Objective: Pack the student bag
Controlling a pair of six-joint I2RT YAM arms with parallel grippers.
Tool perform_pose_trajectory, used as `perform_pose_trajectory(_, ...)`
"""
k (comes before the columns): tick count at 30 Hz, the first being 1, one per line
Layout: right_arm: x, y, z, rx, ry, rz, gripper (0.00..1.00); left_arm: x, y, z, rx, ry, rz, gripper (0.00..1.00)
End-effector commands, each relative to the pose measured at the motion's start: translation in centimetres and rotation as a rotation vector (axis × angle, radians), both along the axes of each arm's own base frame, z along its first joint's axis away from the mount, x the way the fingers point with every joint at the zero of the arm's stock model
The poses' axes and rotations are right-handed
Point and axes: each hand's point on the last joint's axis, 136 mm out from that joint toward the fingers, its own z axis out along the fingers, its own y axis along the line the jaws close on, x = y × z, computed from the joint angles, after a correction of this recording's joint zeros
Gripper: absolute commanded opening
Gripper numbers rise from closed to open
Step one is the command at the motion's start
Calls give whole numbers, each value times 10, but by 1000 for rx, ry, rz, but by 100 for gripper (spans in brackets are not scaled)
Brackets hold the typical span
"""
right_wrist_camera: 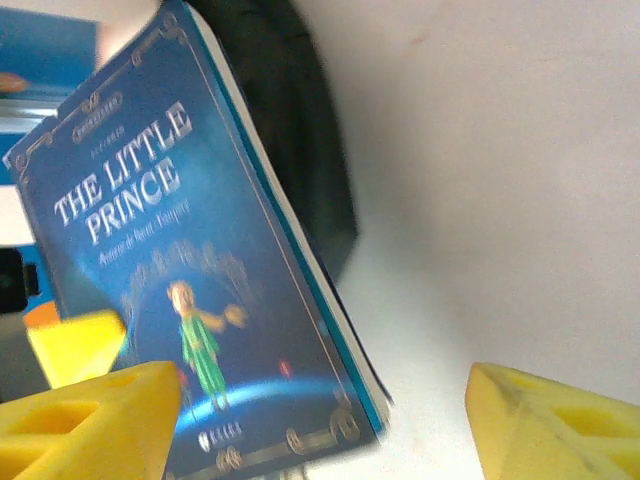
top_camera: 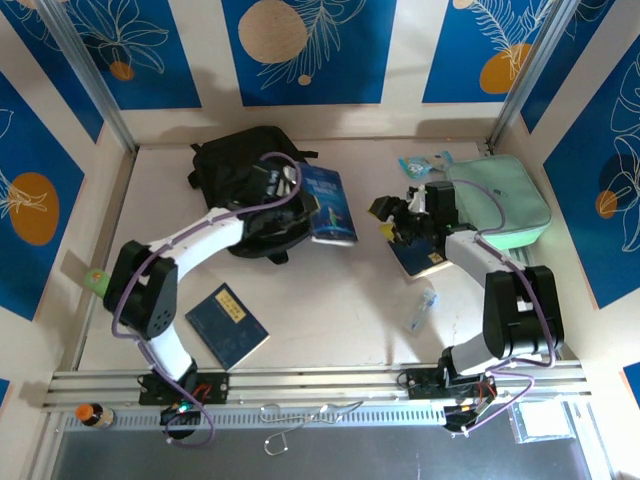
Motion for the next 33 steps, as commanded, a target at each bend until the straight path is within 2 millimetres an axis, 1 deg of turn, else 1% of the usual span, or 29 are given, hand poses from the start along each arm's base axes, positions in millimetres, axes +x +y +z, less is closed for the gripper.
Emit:
perform_pose_trajectory(1,5,37,35,167,-40,64,81,25,22,57,-132,-132,135,0)
perform_pose_trajectory(4,10,60,50,217,-43,77,87,37,35,75,-226,-158,232,0)
perform_pose_trajectory(7,17,77,61,272,-53,62,88,43,39,86,-313,-178,291,0)
perform_pose_trajectory(11,27,91,74,295,-121,16,87,47,39,92,-414,-175,325,0)
perform_pose_trajectory(13,32,98,80,317,-124,14,86,47,38,90,-439,-163,334,0)
perform_pose_trajectory(15,36,106,81,341,-114,17,85,46,39,86,-441,-149,346,0)
perform_pose_trajectory(17,40,113,78,351,-98,8,84,48,41,82,-445,-138,363,0)
perform_pose_trajectory(20,45,122,70,350,-67,-2,83,50,39,81,-475,-134,366,0)
perform_pose_trajectory(22,49,129,71,370,-67,4,80,51,38,81,-492,-129,364,0)
perform_pose_trajectory(25,53,136,76,402,-91,15,73,53,37,78,-498,-123,368,0)
perform_pose_trajectory(27,54,138,77,409,-97,16,66,53,37,75,-494,-120,371,0)
perform_pose_trajectory(30,54,135,76,399,-117,6,49,51,40,69,-475,-112,381,0)
perform_pose_trajectory(32,53,131,78,379,-148,2,35,50,42,62,-444,-103,384,0)
perform_pose_trajectory(33,52,129,78,367,-157,2,29,48,44,59,-423,-97,385,3)
